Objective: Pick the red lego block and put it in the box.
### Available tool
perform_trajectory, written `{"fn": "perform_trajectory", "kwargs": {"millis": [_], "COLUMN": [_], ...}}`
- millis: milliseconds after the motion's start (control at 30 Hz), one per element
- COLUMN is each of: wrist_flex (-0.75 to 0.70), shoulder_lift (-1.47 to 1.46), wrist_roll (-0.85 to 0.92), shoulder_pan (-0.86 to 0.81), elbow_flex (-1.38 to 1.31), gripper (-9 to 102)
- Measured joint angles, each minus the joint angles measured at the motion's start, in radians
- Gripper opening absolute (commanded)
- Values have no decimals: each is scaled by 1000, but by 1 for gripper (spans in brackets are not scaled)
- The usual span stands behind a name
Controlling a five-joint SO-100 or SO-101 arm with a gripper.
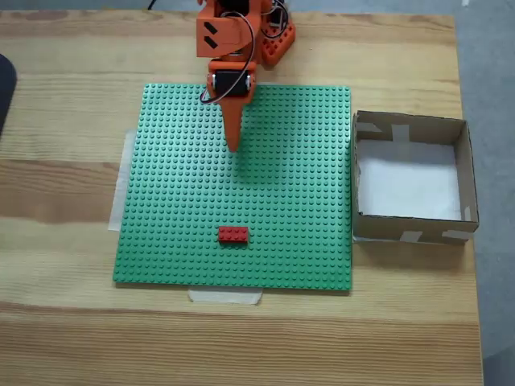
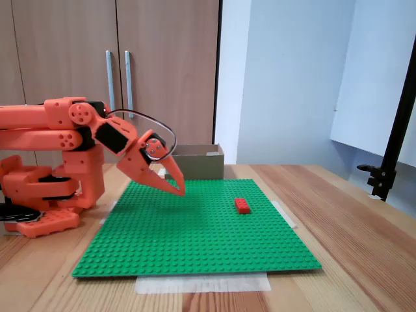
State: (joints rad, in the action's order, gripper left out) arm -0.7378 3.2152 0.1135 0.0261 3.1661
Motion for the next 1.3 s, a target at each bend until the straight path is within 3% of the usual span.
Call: {"fn": "perform_trajectory", "kwargs": {"millis": [467, 1300], "wrist_flex": [3, -44], "shoulder_lift": [-18, -538], "wrist_roll": [-6, -61], "shoulder_pan": [0, -9], "elbow_flex": [-17, -528], "gripper": [-1, -1]}}
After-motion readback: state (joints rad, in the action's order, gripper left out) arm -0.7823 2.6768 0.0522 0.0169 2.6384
